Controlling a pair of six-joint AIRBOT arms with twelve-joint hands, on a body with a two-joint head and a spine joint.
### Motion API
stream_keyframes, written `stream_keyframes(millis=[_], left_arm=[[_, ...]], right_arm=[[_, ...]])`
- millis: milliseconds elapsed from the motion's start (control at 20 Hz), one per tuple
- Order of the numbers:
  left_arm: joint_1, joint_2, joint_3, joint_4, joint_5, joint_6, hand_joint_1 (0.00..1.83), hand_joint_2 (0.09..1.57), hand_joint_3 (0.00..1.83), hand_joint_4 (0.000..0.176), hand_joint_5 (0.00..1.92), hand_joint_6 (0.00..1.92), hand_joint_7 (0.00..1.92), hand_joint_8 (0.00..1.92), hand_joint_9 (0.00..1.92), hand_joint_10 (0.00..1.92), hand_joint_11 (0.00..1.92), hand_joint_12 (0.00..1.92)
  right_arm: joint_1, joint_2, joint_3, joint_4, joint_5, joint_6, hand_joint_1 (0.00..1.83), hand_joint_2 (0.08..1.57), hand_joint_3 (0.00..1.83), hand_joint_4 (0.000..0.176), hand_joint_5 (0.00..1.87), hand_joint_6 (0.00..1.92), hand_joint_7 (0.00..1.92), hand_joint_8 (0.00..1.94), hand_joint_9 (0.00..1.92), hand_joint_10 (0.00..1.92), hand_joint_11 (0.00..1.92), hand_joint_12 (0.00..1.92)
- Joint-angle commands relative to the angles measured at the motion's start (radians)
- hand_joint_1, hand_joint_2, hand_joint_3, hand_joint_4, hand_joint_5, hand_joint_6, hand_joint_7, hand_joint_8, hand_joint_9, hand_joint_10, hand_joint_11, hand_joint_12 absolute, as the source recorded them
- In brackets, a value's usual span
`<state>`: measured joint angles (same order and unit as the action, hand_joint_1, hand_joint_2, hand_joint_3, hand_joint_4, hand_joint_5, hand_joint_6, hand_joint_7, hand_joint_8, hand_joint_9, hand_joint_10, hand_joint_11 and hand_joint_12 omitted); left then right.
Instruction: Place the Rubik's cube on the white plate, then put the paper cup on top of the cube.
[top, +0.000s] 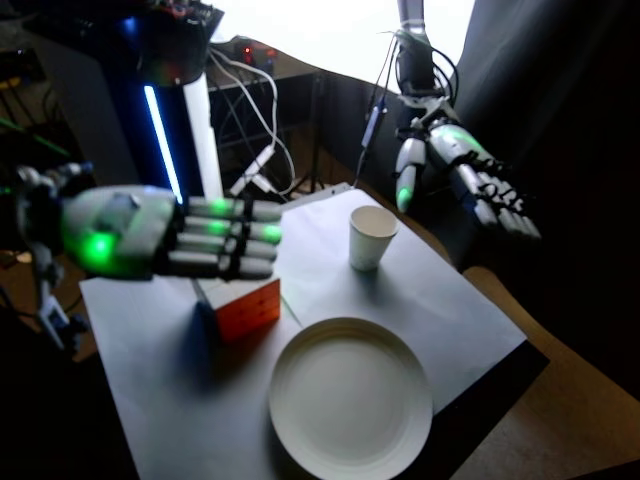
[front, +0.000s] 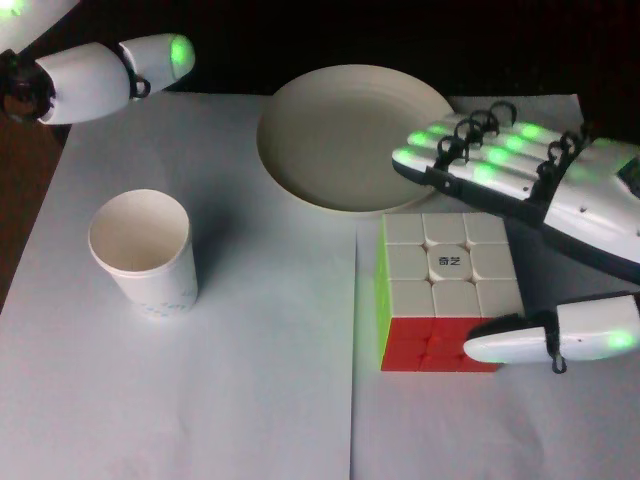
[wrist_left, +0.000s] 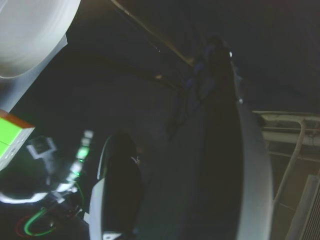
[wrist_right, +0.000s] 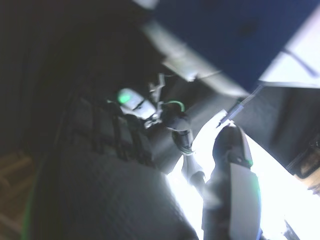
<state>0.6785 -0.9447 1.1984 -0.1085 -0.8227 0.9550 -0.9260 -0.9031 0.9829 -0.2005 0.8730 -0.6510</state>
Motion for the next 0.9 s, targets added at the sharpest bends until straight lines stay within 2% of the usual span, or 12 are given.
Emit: stream_keyframes(millis=[0,150,250,300,350,400,450,500,550,600,700,850], left_arm=[[-0.010,0.000,0.006,-0.014,-0.115,0.003,0.23,1.35,0.00,0.119,0.03,0.01,0.00,0.00,0.00,0.00,0.02,0.01],[-0.010,-0.002,0.006,-0.014,-0.111,0.003,0.25,1.36,0.00,0.105,0.03,0.01,0.00,0.00,0.00,0.00,0.00,0.00],[-0.009,-0.003,0.007,-0.015,-0.106,0.003,0.26,1.36,0.00,0.110,0.03,0.01,0.00,0.00,0.00,0.00,0.00,0.00],[-0.008,-0.003,0.007,-0.015,-0.106,0.003,0.26,1.36,0.00,0.112,0.04,0.01,0.00,0.00,0.00,0.00,0.00,0.00],[-0.007,-0.003,0.006,-0.015,-0.105,0.003,0.26,1.35,0.00,0.114,0.04,0.01,0.00,0.00,0.00,0.00,0.00,0.00],[-0.007,-0.003,0.006,-0.016,-0.106,0.003,0.26,1.36,0.00,0.112,0.04,0.01,0.00,0.00,0.00,0.00,0.00,0.00],[-0.006,-0.003,0.006,-0.016,-0.106,0.003,0.27,1.36,0.00,0.111,0.05,0.01,0.00,0.00,0.00,0.00,0.00,0.00],[-0.003,-0.003,0.005,-0.017,-0.109,0.003,0.27,1.36,0.00,0.105,0.05,0.01,0.00,0.00,0.00,0.00,0.00,0.00],[-0.001,-0.003,0.005,-0.018,-0.111,0.003,0.28,1.36,0.00,0.097,0.05,0.01,0.00,0.00,0.00,0.00,0.00,0.00],[0.002,-0.003,0.005,-0.020,-0.112,0.003,0.28,1.36,0.00,0.099,0.05,0.01,0.00,0.00,0.00,0.00,0.00,0.00],[0.007,-0.003,0.005,-0.023,-0.115,0.003,0.27,1.36,0.00,0.094,0.05,0.01,0.00,0.00,0.00,0.00,0.00,0.00],[0.010,-0.002,0.005,-0.024,-0.116,0.003,0.28,1.37,0.00,0.098,0.06,0.01,0.00,0.00,0.00,0.00,0.00,0.00]], right_arm=[[0.012,-0.011,0.007,0.018,0.101,0.008,0.61,0.93,0.00,0.038,0.00,0.00,0.00,0.00,0.00,0.00,0.00,0.00],[0.012,-0.055,0.049,0.048,0.055,0.008,0.69,0.93,0.00,0.085,0.00,0.00,0.00,0.00,0.00,0.00,0.00,0.00],[0.012,-0.080,0.068,0.062,0.034,0.008,0.70,0.95,0.00,0.076,0.00,0.00,0.00,0.00,0.00,0.00,0.00,0.00],[0.012,-0.088,0.072,0.064,0.026,0.008,0.69,0.97,0.01,0.053,0.00,0.00,0.00,0.00,0.01,0.00,0.03,0.02],[0.012,-0.092,0.074,0.064,0.021,0.008,0.70,0.99,0.01,0.058,0.00,0.00,0.00,0.00,0.06,0.02,0.07,0.04],[0.012,-0.094,0.074,0.064,0.020,0.008,0.75,1.03,0.00,0.027,0.00,0.00,0.09,0.01,0.16,0.04,0.00,0.69],[0.011,-0.094,0.074,0.064,0.020,0.008,0.92,1.08,0.00,0.000,0.11,0.05,0.30,0.08,0.36,0.38,0.00,1.27],[0.011,-0.095,0.074,0.064,0.020,0.008,1.00,1.11,0.00,0.000,0.21,0.21,0.42,0.24,0.36,0.83,0.00,1.46],[0.011,-0.095,0.074,0.064,0.021,0.008,1.23,1.25,0.01,0.000,0.05,1.31,0.58,1.41,0.41,1.49,0.02,1.74],[0.012,-0.095,0.072,0.065,0.022,0.008,1.29,1.26,0.00,0.000,0.12,1.65,0.68,1.53,0.53,1.78,0.17,1.91],[0.012,-0.095,0.069,0.064,0.028,0.008,1.13,1.36,0.02,0.000,0.40,1.63,0.69,1.75,0.80,1.92,0.82,1.92],[0.012,-0.084,0.049,0.063,0.085,0.008,1.13,1.37,0.01,0.000,0.42,1.59,0.68,1.81,0.94,1.92,0.99,1.92]])
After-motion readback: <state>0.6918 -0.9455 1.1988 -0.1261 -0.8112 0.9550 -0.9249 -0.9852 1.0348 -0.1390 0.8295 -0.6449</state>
